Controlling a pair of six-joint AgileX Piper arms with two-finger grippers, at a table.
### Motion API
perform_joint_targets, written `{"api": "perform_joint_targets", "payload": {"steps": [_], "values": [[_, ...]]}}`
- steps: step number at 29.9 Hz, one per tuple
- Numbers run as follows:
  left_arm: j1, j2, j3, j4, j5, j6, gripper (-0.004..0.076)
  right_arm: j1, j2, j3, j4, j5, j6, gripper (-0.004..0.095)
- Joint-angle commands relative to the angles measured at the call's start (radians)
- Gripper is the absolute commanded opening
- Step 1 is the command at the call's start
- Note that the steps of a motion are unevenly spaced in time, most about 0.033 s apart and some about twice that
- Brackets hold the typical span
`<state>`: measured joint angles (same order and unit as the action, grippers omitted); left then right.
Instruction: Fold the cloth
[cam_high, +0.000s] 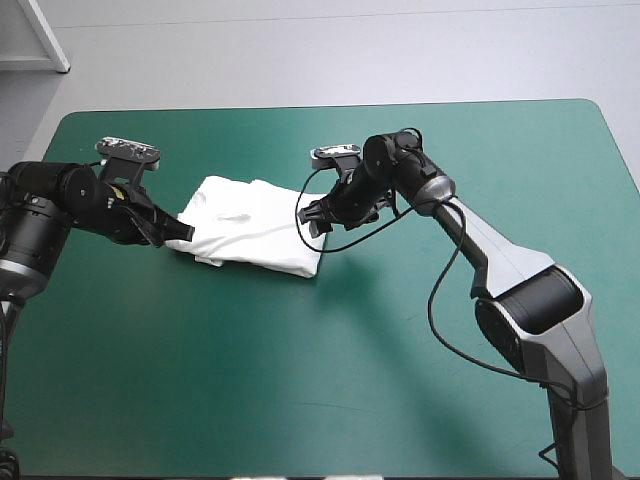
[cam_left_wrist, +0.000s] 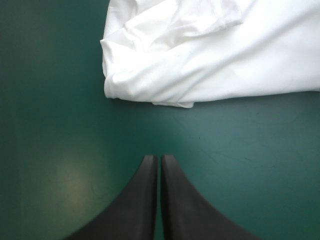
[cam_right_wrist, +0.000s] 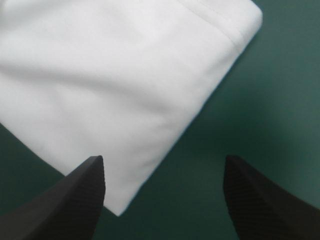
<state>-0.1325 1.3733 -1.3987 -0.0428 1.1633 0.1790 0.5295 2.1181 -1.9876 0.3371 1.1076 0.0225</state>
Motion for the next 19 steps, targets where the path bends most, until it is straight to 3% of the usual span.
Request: {"api": "perform_joint_targets", "payload": {"steps": [1,7,9,12,16,19], "values": [[-0.001,-0.034,-0.026,-0.011,-0.021,0.011,0.0020,-0.006,-0.023,-0.019,0.100,-0.087,-0.011,0.0634],[-0.001,-0.034,-0.026,-0.011,-0.017,0.016,0.0020,-0.006,0.049,-0.019,0.225,-0.127,-0.048,0.0629],[-0.001,-0.034,-0.026,-0.011,-0.012,0.020,0.0019,-0.006,0.059,-0.019,0.247,-0.129,-0.064,0.0584],[-0.001,-0.034,-0.026,-0.011,-0.012,0.020,0.0020,-0.006,0.060,-0.019,0.247,-0.136,-0.092,0.0399],[-0.001,-0.034,-0.026,-0.011,-0.018,0.020,0.0020,-0.006,0.054,-0.027,0.237,-0.138,-0.132,0.0006],[-0.001,-0.034,-0.026,-0.011,-0.025,0.020,0.0020,-0.006,0.051,-0.057,0.197,-0.120,-0.135,-0.0017]]}}
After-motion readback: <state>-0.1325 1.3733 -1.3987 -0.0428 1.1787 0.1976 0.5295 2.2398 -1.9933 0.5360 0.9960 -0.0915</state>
